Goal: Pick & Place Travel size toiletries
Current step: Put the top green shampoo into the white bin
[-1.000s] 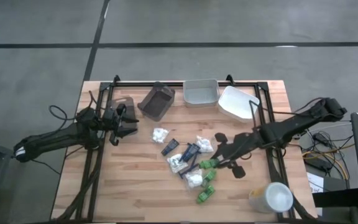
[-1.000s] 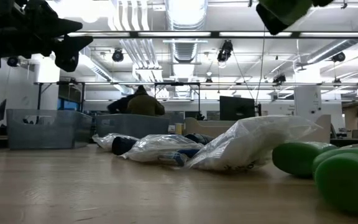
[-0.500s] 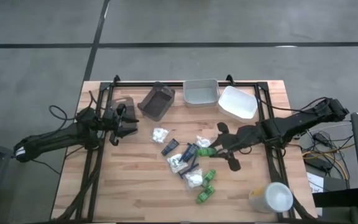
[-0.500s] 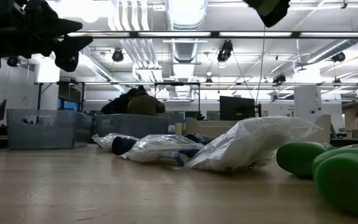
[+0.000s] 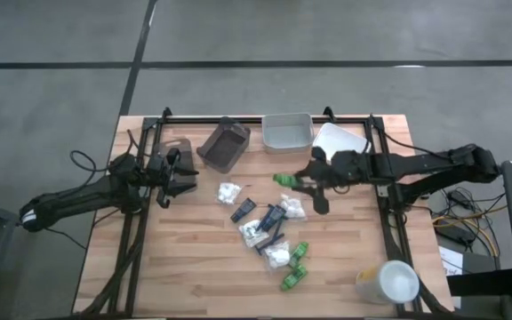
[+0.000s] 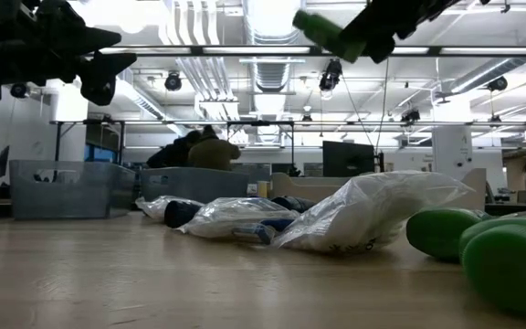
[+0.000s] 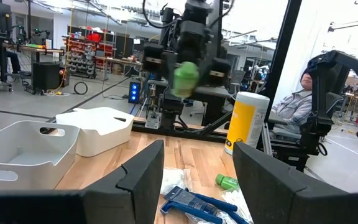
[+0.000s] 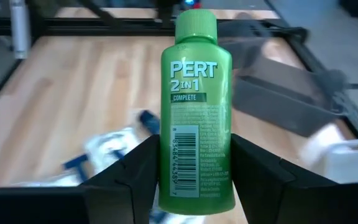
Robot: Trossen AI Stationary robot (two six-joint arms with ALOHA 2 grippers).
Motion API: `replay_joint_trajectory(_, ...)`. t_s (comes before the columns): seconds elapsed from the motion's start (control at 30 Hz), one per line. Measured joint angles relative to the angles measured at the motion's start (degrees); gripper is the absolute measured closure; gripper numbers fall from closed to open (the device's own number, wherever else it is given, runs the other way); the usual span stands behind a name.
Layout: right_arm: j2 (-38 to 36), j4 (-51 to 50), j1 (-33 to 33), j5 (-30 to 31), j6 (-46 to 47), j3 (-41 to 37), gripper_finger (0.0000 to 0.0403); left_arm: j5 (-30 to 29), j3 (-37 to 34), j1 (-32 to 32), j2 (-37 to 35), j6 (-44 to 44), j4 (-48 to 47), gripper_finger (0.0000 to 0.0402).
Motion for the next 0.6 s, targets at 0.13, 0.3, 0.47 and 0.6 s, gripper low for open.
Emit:
replay_joint_trajectory(0.13,0.0,-0.1,-4.7,0.0,-0.4,0.0,0.024,0.0,0.0,0.0,0.0,0.0,0.0,0.0204)
replay_joint_trajectory(0.3,0.0,-0.1,-9.0,-0.1,-0.5,0.0,0.0248,0.0,0.0,0.0,0.0,0.0,0.0,0.0204)
replay_joint_trajectory(0.47,-0.8,-0.4,-12.7,-0.1,-0.2,-0.1,0.0238,0.0,0.0,0.0,0.0,0.0,0.0,0.0204)
replay_joint_trajectory(0.6,-2.5,-1.1,-15.5,-0.1,0.8,-1.1,0.0229,0.0,0.0,0.0,0.0,0.0,0.0,0.0204)
